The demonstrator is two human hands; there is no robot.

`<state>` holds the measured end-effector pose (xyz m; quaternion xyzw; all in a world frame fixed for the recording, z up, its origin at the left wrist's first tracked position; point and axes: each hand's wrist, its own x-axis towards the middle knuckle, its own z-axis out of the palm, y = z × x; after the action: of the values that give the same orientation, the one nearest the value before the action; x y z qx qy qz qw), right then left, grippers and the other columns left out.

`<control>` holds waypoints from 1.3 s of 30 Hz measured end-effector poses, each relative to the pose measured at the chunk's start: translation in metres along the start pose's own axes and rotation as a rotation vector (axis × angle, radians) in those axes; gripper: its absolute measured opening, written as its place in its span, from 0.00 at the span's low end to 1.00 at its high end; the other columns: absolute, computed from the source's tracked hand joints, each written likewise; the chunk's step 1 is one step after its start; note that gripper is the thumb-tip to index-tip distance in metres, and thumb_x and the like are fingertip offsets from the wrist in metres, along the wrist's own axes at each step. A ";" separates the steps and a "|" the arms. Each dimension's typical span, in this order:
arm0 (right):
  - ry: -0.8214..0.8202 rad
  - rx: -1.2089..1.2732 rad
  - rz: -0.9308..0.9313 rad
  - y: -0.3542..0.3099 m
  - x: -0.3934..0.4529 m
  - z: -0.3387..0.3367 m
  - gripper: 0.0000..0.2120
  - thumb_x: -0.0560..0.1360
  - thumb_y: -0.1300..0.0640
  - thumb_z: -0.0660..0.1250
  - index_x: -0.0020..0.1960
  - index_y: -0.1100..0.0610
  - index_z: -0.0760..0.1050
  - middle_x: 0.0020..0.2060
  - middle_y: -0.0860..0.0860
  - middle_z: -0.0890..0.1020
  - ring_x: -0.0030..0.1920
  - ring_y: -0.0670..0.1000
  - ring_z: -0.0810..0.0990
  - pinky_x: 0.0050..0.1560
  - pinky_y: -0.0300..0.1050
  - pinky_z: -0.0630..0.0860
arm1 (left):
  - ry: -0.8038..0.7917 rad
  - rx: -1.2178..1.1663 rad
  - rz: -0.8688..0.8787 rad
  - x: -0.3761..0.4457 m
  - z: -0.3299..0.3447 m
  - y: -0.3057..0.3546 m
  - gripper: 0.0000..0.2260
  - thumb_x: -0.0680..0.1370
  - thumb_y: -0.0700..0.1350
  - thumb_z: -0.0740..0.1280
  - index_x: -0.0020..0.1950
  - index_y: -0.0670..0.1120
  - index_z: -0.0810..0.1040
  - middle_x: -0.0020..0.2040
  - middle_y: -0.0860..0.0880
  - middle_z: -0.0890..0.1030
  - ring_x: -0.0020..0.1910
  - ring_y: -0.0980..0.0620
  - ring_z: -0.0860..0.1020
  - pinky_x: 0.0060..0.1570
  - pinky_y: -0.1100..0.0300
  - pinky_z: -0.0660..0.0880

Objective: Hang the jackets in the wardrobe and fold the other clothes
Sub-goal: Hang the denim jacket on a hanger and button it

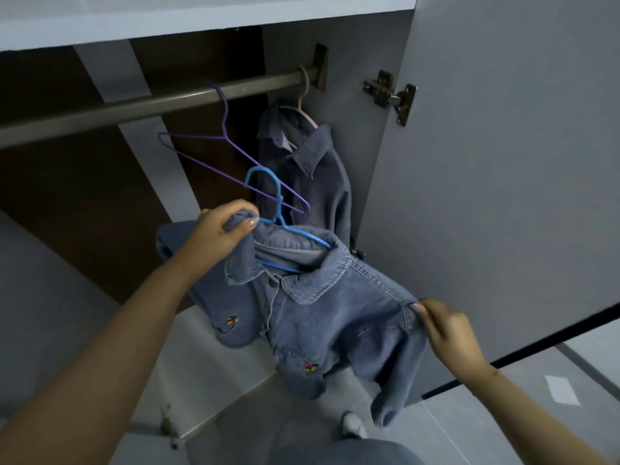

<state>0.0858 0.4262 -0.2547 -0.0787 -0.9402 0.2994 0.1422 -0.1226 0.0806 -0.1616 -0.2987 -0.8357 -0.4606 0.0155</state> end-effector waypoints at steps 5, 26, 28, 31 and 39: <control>0.038 0.475 0.062 -0.028 0.019 0.000 0.17 0.82 0.52 0.55 0.34 0.46 0.66 0.27 0.43 0.72 0.29 0.40 0.67 0.31 0.33 0.66 | -0.048 0.119 0.014 -0.011 -0.034 -0.005 0.13 0.78 0.48 0.63 0.44 0.39 0.79 0.42 0.44 0.81 0.45 0.47 0.79 0.47 0.55 0.73; -0.260 0.357 -0.098 -0.113 0.086 0.017 0.11 0.79 0.50 0.64 0.41 0.54 0.76 0.29 0.46 0.76 0.31 0.42 0.74 0.36 0.44 0.73 | -0.012 -0.216 -0.218 0.030 0.043 0.002 0.06 0.79 0.39 0.68 0.52 0.49 0.77 0.48 0.52 0.79 0.48 0.61 0.77 0.50 0.69 0.72; -0.289 0.306 -0.054 -0.106 0.085 0.016 0.11 0.79 0.50 0.64 0.46 0.57 0.80 0.34 0.48 0.81 0.36 0.45 0.80 0.41 0.45 0.76 | 0.155 -0.442 -0.405 0.051 0.046 -0.006 0.11 0.79 0.38 0.66 0.62 0.45 0.73 0.52 0.49 0.78 0.48 0.60 0.77 0.45 0.74 0.71; -0.257 0.223 0.019 -0.089 0.084 0.018 0.11 0.78 0.50 0.66 0.45 0.58 0.80 0.33 0.49 0.82 0.35 0.43 0.79 0.40 0.43 0.75 | 0.416 -0.446 -0.720 0.091 0.060 -0.024 0.20 0.80 0.44 0.67 0.70 0.40 0.68 0.62 0.43 0.76 0.57 0.51 0.76 0.49 0.70 0.72; -0.270 0.142 0.133 -0.060 0.102 0.017 0.10 0.77 0.49 0.67 0.39 0.51 0.77 0.30 0.45 0.79 0.32 0.42 0.75 0.37 0.41 0.72 | 0.552 -0.797 -0.804 0.158 0.099 -0.038 0.10 0.83 0.41 0.61 0.51 0.38 0.80 0.55 0.47 0.81 0.56 0.51 0.77 0.67 0.53 0.69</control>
<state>-0.0201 0.3917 -0.2104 -0.0896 -0.9200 0.3816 -0.0002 -0.2471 0.2190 -0.1995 0.1859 -0.6119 -0.7667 -0.0561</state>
